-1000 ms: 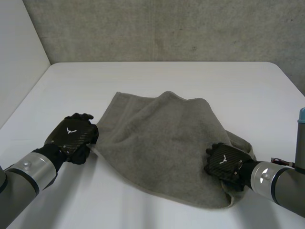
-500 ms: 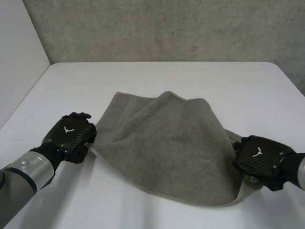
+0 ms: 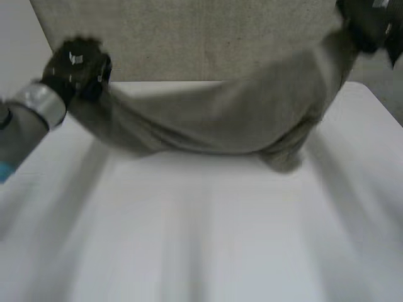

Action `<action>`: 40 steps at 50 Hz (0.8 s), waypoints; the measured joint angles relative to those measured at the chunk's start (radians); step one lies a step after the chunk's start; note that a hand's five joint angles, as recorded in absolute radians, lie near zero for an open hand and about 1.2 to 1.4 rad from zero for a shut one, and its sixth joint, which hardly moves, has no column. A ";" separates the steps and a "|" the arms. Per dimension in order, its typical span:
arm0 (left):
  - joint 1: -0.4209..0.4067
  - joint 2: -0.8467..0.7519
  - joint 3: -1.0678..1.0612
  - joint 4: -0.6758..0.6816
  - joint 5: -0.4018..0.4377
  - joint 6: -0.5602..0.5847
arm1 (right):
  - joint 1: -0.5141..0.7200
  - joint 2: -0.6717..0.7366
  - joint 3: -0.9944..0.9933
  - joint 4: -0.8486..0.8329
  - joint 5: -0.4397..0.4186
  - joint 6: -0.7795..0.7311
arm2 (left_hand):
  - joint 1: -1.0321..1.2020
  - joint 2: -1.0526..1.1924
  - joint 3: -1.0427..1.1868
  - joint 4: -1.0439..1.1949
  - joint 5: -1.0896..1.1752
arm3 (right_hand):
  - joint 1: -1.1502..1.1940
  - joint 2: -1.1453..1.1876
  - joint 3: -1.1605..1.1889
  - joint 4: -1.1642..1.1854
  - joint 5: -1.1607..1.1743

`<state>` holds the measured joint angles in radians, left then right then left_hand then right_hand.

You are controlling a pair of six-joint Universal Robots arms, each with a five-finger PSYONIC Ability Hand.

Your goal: Fold the towel.

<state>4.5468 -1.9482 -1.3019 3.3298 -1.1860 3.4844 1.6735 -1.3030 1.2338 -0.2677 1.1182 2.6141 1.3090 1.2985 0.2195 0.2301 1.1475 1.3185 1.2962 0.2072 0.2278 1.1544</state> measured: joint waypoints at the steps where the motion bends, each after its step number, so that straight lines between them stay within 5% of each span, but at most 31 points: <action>1: -0.010 -0.015 0.057 0.009 -0.001 -0.002 | 0.008 0.004 -0.038 -0.040 0.034 0.025 | 0.000 0.000 0.000 0.000 0.000 | 0.000 0.000 0.000 0.000 0.000; 7: -0.045 0.002 0.203 0.125 -0.010 -0.041 | 0.021 -0.012 -0.165 -0.120 0.105 0.128 | 0.000 0.000 0.000 0.000 0.000 | 0.000 0.005 0.000 0.000 0.000; 18: -0.012 0.166 -0.136 0.264 0.068 -0.160 | -0.056 -0.070 0.144 -0.056 -0.182 0.145 | 0.000 0.000 0.000 0.000 0.006 | 0.003 0.006 0.000 0.000 0.001; 29: 0.074 0.166 -0.590 0.255 0.183 0.079 | -0.188 -0.112 0.571 -0.030 -0.311 -0.110 | 0.000 0.000 0.000 0.000 0.006 | 0.004 0.010 0.000 0.000 0.001; 40: 0.086 0.099 -0.661 0.239 0.181 0.162 | -0.292 -0.104 0.641 0.118 -0.392 -0.224 | 0.000 0.000 0.000 0.000 0.006 | 0.005 0.010 0.000 0.000 0.001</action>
<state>4.6328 -1.8489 -1.9631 3.5685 -1.0047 3.6464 1.3815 -1.4068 1.8747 -0.1498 0.7264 2.3896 1.3090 1.2985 0.2195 0.2301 1.1535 1.3231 1.3060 0.2072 0.2278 1.1552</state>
